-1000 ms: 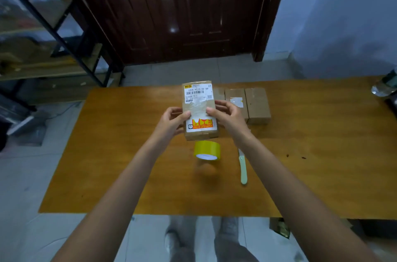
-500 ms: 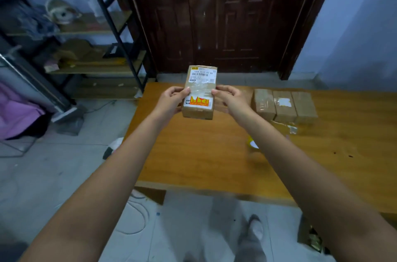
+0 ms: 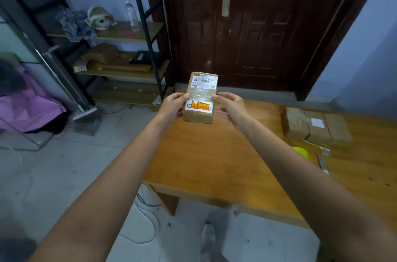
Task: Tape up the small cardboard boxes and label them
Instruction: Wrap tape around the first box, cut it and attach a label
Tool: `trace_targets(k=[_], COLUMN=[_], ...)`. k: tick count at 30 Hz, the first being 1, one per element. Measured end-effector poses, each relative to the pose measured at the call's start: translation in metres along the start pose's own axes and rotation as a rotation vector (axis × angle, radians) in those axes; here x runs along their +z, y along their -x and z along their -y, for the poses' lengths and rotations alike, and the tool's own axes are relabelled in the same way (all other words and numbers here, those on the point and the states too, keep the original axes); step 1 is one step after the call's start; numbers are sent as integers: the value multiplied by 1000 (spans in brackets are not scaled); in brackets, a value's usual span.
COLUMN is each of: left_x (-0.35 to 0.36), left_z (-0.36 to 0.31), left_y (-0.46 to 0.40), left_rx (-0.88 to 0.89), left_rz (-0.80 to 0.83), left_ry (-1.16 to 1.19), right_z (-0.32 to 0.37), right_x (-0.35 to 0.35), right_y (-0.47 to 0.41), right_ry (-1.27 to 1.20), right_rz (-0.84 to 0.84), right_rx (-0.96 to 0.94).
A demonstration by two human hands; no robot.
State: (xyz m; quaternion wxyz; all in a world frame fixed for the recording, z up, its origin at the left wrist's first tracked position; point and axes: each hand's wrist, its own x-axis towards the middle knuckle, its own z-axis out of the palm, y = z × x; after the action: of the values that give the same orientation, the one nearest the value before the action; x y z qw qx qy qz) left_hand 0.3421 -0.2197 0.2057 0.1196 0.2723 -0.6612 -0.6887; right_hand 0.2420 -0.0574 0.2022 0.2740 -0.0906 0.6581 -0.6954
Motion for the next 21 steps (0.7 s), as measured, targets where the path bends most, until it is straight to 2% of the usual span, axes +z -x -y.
trace_targets(k=[13,21], left_x=[-54,-67], left_z=[11,54], left_y=[-140,-224], left_rx=[-75,-173], left_rz=[-72,-56], left_ry=[53,-38], right_z=[-11,-49], right_x=[65,82], right_y=[-148,-217], right_ry=[36,110], right_rz=[80,-56], right_rx=[52,146])
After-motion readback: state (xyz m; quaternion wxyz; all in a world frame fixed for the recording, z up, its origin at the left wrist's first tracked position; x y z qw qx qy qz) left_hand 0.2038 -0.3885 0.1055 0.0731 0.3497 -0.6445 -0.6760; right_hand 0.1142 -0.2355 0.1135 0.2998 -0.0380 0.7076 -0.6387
